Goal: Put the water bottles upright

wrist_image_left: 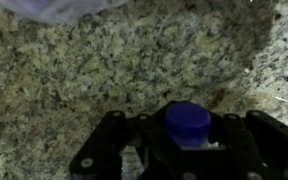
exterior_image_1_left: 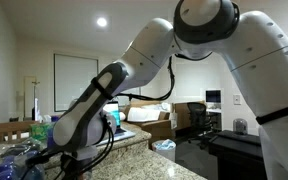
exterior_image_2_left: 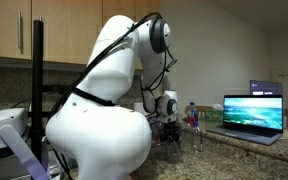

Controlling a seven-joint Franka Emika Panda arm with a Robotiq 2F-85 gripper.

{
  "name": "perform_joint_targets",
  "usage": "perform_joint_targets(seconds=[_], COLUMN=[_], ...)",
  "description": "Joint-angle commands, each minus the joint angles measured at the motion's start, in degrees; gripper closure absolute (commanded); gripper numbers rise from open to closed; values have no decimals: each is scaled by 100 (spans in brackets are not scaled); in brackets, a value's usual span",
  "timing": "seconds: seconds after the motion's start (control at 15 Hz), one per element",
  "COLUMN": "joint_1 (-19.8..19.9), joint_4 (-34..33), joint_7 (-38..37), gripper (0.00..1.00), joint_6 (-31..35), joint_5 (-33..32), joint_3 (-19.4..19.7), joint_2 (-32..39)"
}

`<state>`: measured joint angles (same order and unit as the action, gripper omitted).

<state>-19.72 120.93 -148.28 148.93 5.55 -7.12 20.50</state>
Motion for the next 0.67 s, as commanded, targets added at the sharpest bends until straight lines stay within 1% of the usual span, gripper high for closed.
perform_joint_targets(seconds=[0.0,0.13,0.27,0.4,0.53,0.6], joint_1=[196,345,597,1352,1895,2233], joint_4=[794,1158,1565,1901,1840,1733], joint_7=[564,1073,1898,2757,3607,4038], gripper=[94,94,94,94,94,94], joint_6=[836,1356,1969,2629,3021,3116], joint_5=[229,487,1063,1665,2446,2851], joint_3=[-204,-399,-754,-1737,-2603,-3063], joint_2=[-599,-799,-978,-1080,-954,-859])
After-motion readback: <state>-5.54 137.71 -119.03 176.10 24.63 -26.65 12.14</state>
